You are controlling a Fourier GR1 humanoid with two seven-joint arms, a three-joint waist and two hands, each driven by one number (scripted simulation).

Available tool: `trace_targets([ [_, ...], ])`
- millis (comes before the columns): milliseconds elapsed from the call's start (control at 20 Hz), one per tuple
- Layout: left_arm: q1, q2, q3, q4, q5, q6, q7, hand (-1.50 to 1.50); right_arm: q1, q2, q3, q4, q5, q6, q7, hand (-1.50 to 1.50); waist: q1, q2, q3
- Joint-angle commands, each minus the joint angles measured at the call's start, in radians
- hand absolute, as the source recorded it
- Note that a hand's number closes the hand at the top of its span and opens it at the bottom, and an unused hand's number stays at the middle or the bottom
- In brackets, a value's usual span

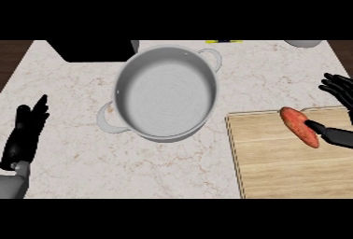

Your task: Pick the sweet potato from the tray and place it in the pot

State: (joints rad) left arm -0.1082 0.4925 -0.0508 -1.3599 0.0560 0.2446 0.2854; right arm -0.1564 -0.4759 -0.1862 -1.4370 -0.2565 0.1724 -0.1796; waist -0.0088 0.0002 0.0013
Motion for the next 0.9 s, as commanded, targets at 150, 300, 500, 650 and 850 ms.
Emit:
trace_targets([
  [150, 0.000, -0.012, 0.000, -0.049, -0.013, 0.002, 0.098, 0.00, 0.015, -0.231, -0.065, 0.012, 0.038, 0.155, 0.049, -1.50, 0.009, 0.000, -0.001],
  [300, 0.047, -0.019, -0.006, -0.054, -0.021, -0.006, 0.041, 0.00, 0.032, -0.308, -0.029, -0.060, 0.114, 0.164, 0.141, -1.50, 0.011, -0.001, -0.003],
  [500, -0.016, -0.006, 0.010, -0.028, -0.026, -0.011, 0.077, 0.00, 0.003, -0.464, -0.025, -0.014, 0.101, 0.350, 0.187, -1.50, 0.006, 0.001, -0.002],
  [650, 0.036, -0.039, -0.024, -0.064, -0.048, 0.006, 0.078, 0.00, -0.027, -0.522, 0.027, -0.083, 0.097, 0.434, 0.284, -1.50, 0.014, -0.002, -0.003],
  [850, -0.017, -0.054, -0.016, -0.002, -0.064, 0.005, 0.038, 0.00, -0.077, -0.545, 0.115, -0.022, 0.096, 0.575, 0.316, -1.50, 0.019, 0.005, -0.003],
])
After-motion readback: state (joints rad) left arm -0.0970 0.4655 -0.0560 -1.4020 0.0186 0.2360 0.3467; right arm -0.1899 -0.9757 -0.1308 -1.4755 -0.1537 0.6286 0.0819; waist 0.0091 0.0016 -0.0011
